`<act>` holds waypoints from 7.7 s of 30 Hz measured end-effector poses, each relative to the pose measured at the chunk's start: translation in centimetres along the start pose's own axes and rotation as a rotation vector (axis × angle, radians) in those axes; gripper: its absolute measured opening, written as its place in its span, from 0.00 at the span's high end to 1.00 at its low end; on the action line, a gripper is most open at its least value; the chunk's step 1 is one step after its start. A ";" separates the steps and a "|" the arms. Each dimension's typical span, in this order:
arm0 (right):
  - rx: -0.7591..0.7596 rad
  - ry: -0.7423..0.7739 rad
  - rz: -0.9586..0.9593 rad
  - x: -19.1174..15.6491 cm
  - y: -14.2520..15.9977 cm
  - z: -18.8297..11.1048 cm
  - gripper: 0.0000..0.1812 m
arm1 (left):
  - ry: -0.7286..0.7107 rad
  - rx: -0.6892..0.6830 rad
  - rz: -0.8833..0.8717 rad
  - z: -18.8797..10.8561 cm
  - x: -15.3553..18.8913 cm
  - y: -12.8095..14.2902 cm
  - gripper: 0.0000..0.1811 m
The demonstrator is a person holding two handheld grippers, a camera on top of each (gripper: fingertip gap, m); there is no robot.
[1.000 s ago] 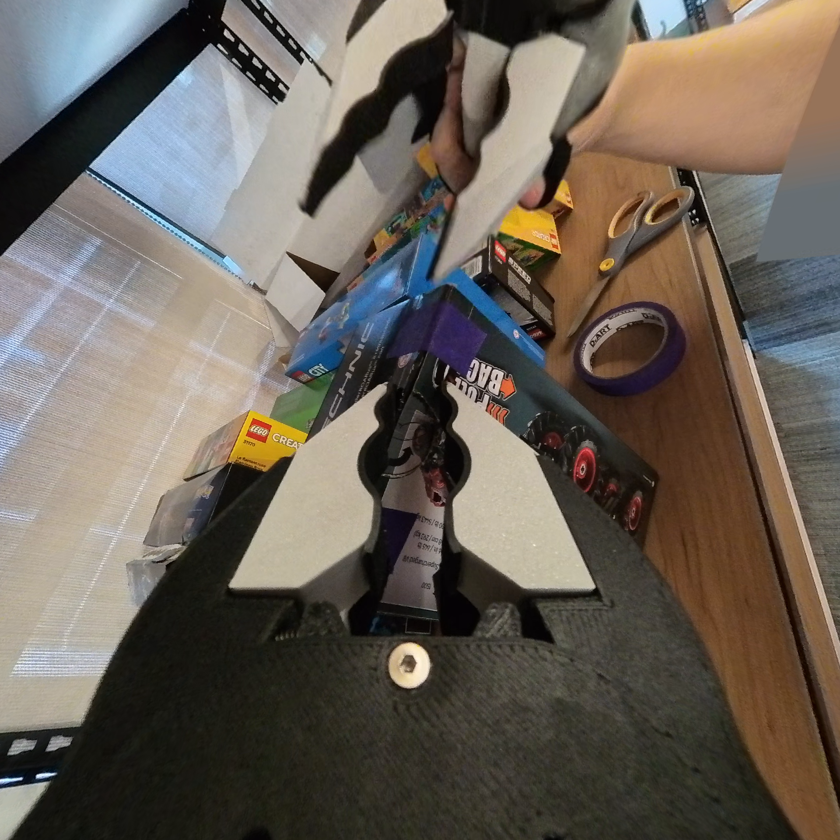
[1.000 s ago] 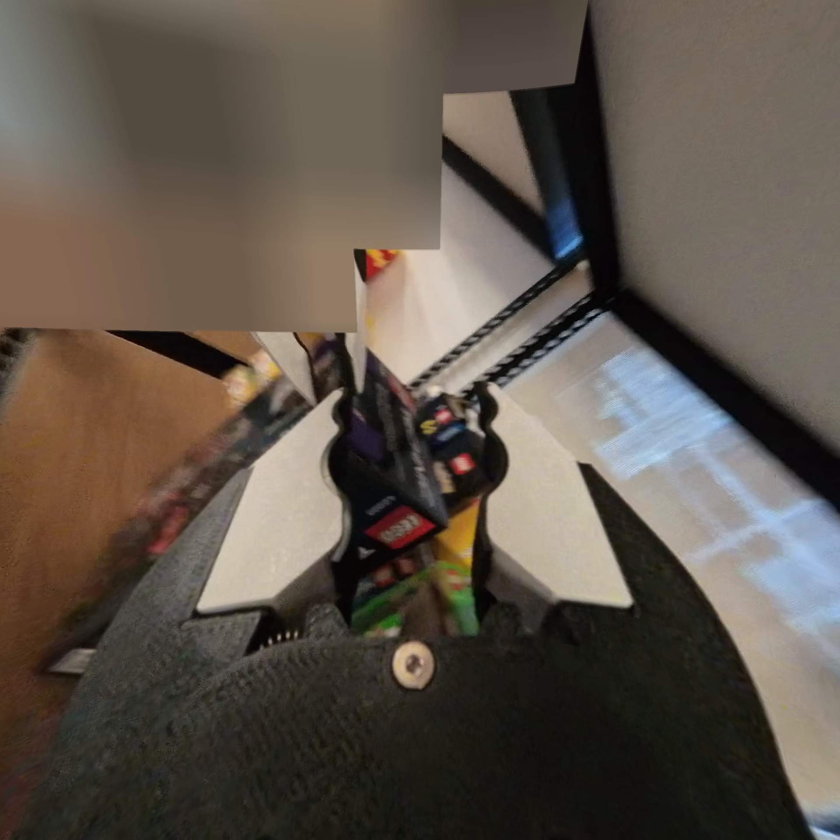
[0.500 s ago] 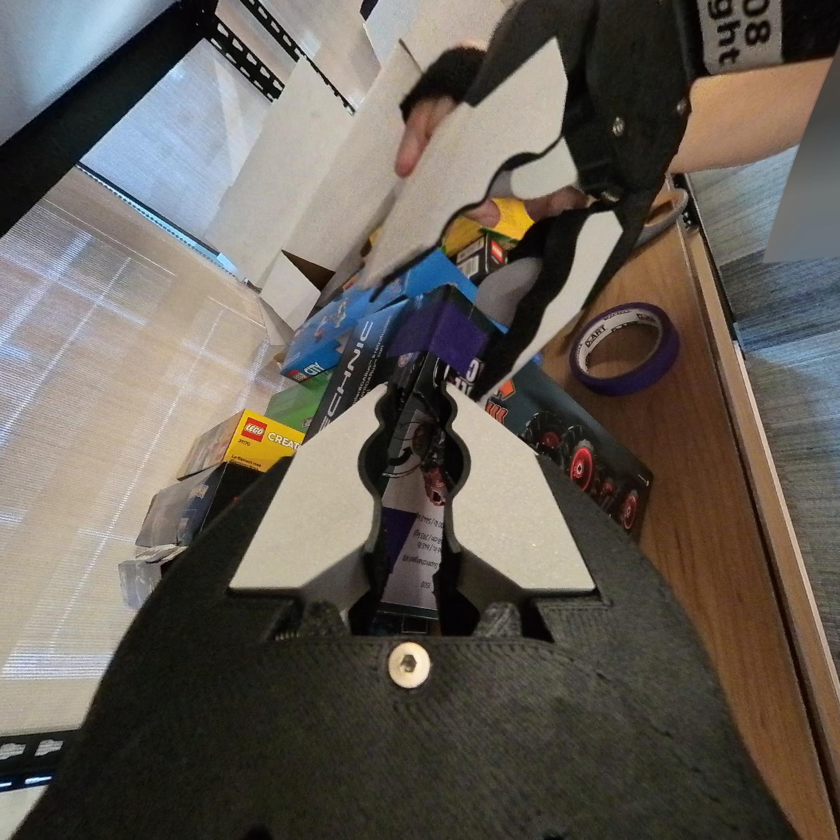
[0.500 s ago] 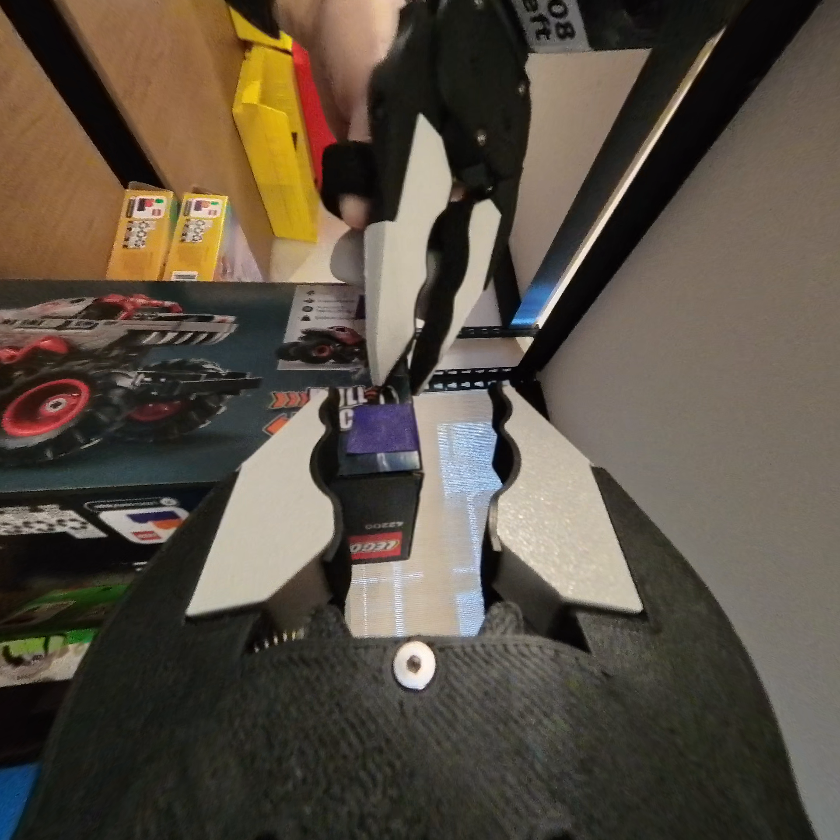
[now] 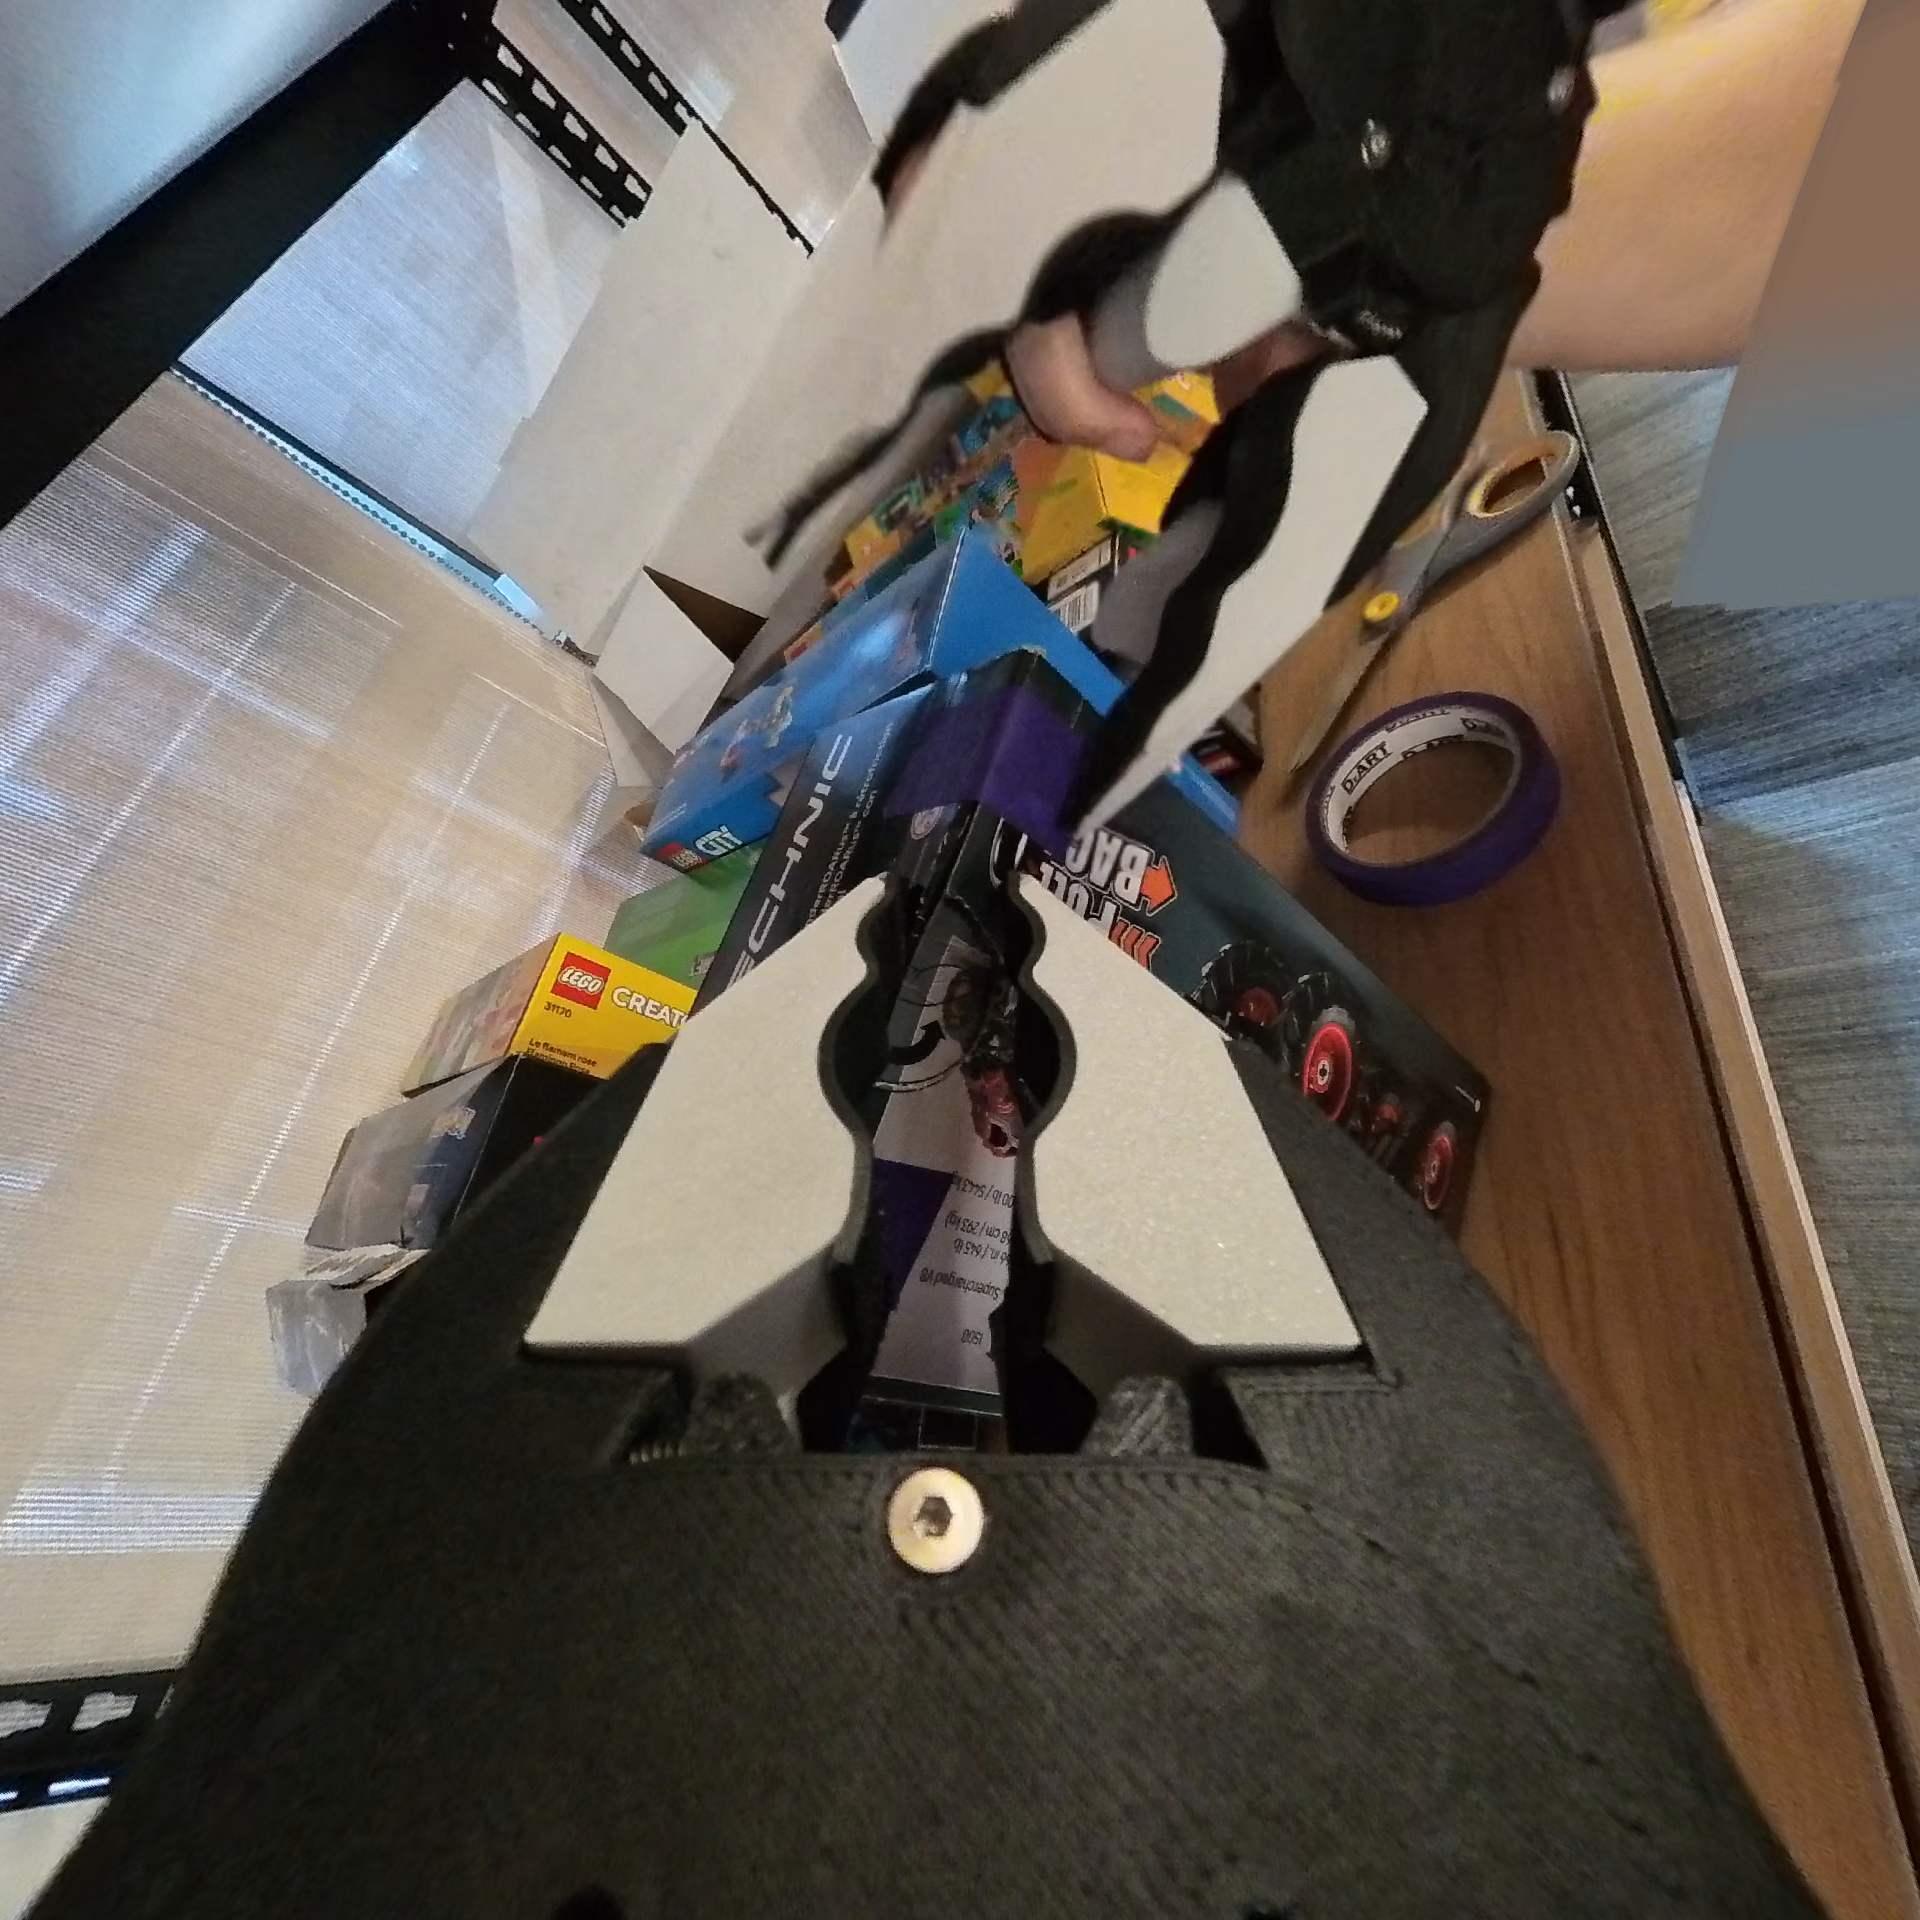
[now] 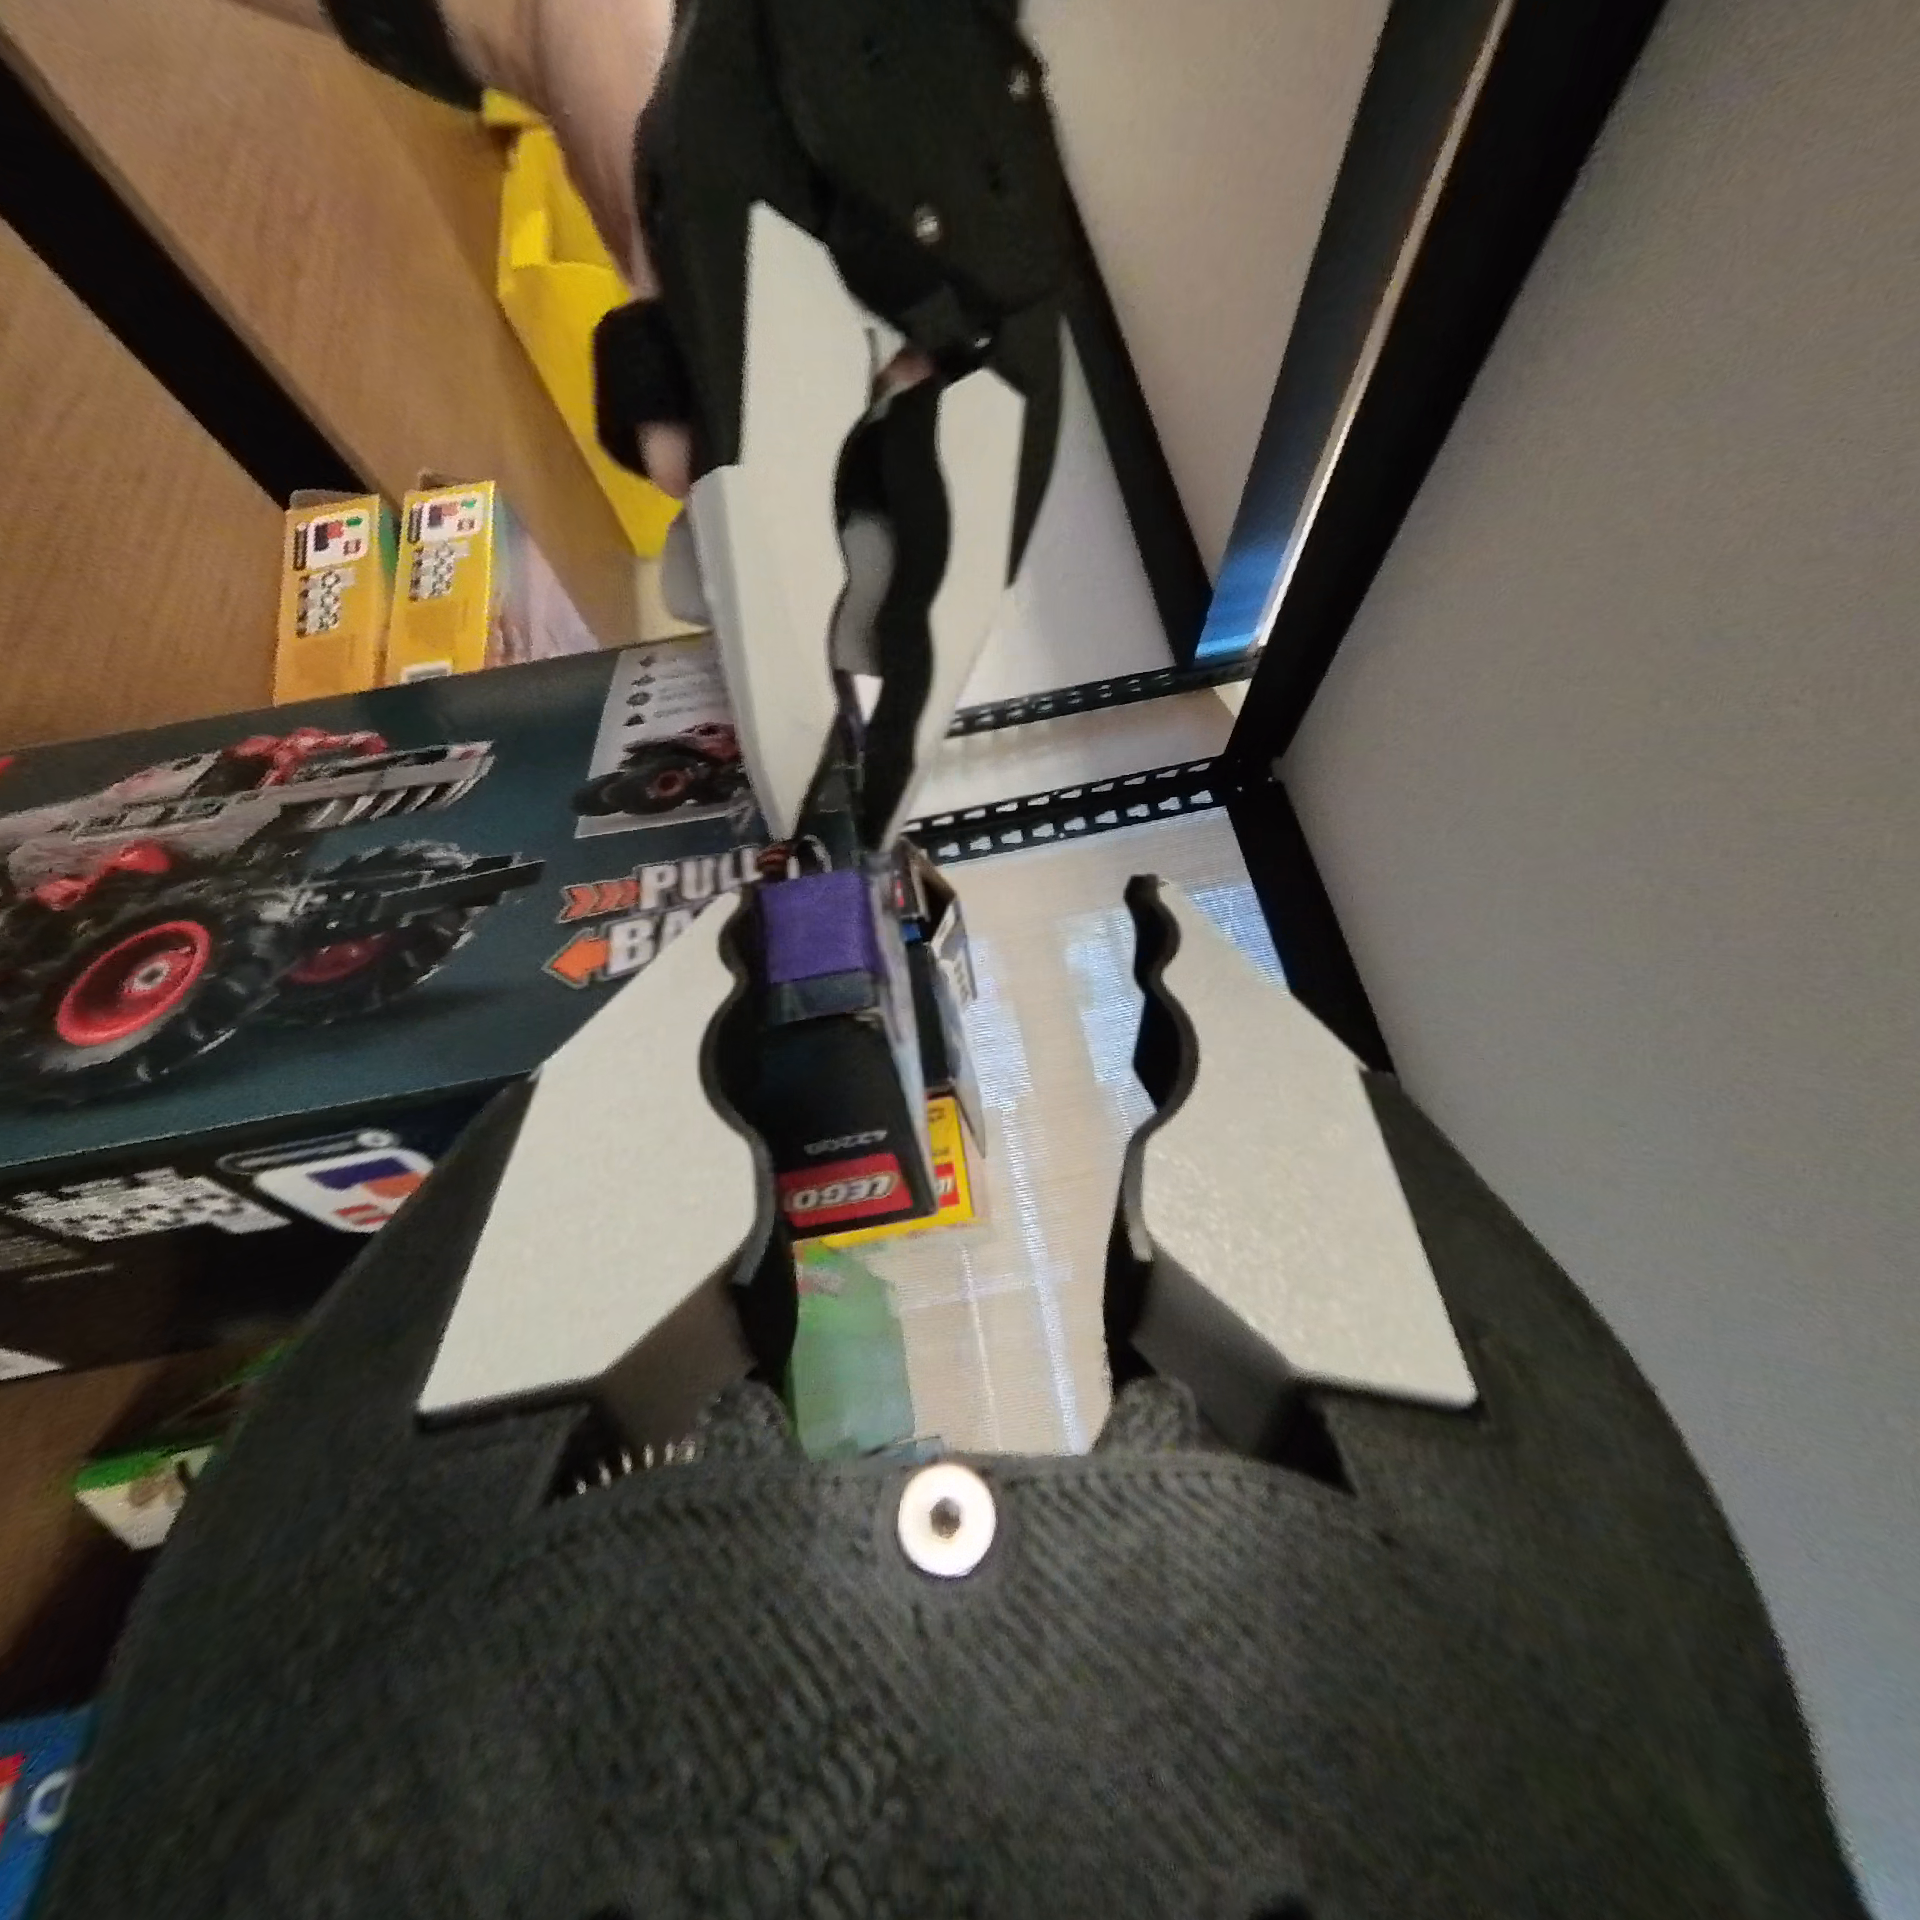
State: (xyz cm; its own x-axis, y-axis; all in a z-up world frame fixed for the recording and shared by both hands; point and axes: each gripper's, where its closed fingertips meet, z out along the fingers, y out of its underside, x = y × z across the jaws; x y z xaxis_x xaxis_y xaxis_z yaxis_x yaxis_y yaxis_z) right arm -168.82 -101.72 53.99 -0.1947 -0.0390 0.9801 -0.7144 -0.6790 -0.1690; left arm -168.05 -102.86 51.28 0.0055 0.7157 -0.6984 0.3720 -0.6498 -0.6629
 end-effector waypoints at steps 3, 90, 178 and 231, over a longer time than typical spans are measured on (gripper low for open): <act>0.010 -0.013 0.037 0.5 0.1 0.1 0.61 | -0.002 -0.001 0.001 0.1 -0.1 0.0 0.91; 0.076 -0.499 1.141 -2.1 -0.3 -1.0 0.51 | -0.024 -0.031 -0.032 0.6 -0.5 0.3 0.90; -0.068 -0.453 1.195 -6.8 5.8 -0.2 0.20 | -0.540 0.266 -0.602 -6.3 4.3 5.9 0.57; -0.001 -1.187 0.962 -60.2 18.5 -21.5 0.43 | -0.576 -0.158 -1.040 22.8 48.3 29.2 0.41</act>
State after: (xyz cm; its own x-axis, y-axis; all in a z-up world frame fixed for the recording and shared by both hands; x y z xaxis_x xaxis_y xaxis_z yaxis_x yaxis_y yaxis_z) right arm -184.78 -96.12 -10.34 0.0631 -0.9979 0.0161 -0.6360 -0.0527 -0.7699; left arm -178.08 -93.09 -7.92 -0.7666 0.6331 0.1075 0.0619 0.2395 -0.9689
